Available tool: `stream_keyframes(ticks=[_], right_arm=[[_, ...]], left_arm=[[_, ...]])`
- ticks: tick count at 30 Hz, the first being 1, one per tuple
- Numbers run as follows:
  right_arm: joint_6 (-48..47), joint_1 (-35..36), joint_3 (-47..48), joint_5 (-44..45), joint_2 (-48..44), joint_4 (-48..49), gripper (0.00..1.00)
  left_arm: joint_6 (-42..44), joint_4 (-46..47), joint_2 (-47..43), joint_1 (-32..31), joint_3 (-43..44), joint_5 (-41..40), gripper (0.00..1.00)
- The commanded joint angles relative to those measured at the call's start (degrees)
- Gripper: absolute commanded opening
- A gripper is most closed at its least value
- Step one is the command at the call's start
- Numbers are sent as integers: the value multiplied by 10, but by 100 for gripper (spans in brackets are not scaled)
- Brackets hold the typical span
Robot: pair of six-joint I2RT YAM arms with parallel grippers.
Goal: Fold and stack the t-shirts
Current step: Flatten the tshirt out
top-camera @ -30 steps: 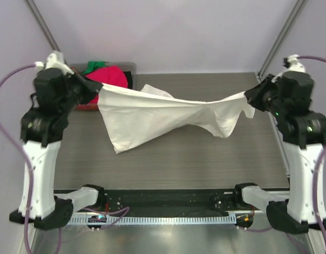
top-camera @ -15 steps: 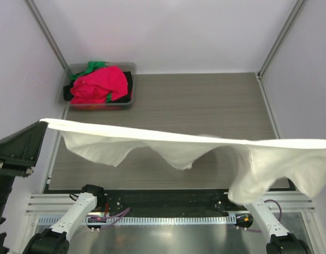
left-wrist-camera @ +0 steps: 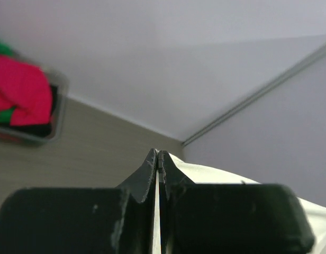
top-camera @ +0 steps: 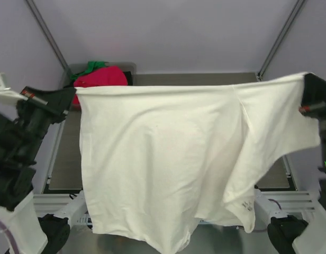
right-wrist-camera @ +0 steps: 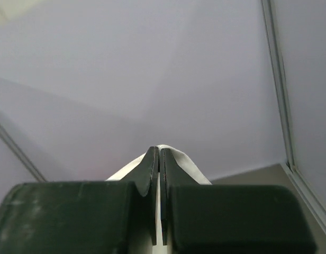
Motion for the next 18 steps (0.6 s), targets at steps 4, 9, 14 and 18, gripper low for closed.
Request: stream_keyframes(ticks=[4,9,14,18], right_arm=[[-37,0,-153,114,254,111,1],[-50,-11,53,86,585,45,26],[-24,-8,288,70,749,-111,72],[20,-7,-123,14,582,75,72]], left_arm=[[5,12,121,11,-186,-201,0],[16,70,295,99,-287,-132,2],[75,69,376,116,-280,-63,80],[79,105,336,116,-352,-48,94]])
